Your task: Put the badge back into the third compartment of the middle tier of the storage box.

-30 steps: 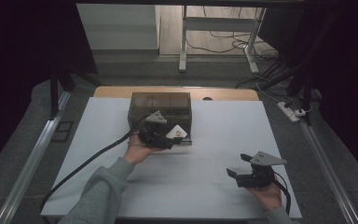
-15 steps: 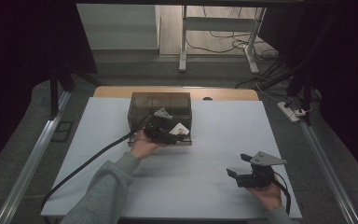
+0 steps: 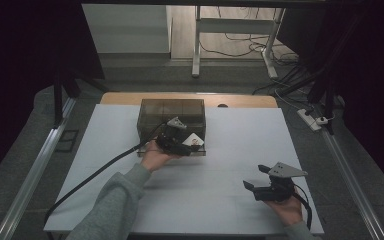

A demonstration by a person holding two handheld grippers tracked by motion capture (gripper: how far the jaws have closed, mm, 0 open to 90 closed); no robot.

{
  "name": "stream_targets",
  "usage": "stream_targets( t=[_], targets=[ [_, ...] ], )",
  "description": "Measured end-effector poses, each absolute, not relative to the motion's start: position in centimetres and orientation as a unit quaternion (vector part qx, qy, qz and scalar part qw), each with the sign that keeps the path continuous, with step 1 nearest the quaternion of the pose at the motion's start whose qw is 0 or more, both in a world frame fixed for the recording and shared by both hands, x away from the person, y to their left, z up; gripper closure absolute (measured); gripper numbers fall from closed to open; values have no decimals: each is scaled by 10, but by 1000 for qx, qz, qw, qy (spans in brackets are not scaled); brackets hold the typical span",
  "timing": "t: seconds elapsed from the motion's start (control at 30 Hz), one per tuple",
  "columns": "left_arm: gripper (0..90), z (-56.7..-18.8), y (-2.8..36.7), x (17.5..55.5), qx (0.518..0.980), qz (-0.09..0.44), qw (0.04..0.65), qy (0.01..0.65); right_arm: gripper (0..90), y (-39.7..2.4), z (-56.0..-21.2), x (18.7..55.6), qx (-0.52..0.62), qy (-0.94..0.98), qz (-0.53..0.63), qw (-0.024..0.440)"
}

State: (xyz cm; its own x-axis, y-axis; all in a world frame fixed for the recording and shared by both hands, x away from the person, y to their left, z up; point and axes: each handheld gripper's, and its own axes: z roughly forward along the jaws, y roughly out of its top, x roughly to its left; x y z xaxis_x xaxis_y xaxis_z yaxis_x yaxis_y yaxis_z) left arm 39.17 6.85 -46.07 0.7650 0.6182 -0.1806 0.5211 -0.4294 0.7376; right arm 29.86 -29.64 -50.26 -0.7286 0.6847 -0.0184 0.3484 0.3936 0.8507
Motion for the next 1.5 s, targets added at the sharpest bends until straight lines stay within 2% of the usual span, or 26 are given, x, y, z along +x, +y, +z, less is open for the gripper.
stream_targets(
  t=[0.7, 0.9, 1.5],
  targets=[
    [322, -461, 69, 396, 839, 67, 409, 354, 150, -296, -503, 299, 318, 815, 448, 187],
    [295, -459, 70, 396, 835, 65, 417, 352, 150, -297, -502, 299, 319, 814, 448, 188],
    [296, -452, 72, 384, 842, 88, 414, 334, 150, -297, -503, 299, 317, 814, 450, 186]
  ],
)
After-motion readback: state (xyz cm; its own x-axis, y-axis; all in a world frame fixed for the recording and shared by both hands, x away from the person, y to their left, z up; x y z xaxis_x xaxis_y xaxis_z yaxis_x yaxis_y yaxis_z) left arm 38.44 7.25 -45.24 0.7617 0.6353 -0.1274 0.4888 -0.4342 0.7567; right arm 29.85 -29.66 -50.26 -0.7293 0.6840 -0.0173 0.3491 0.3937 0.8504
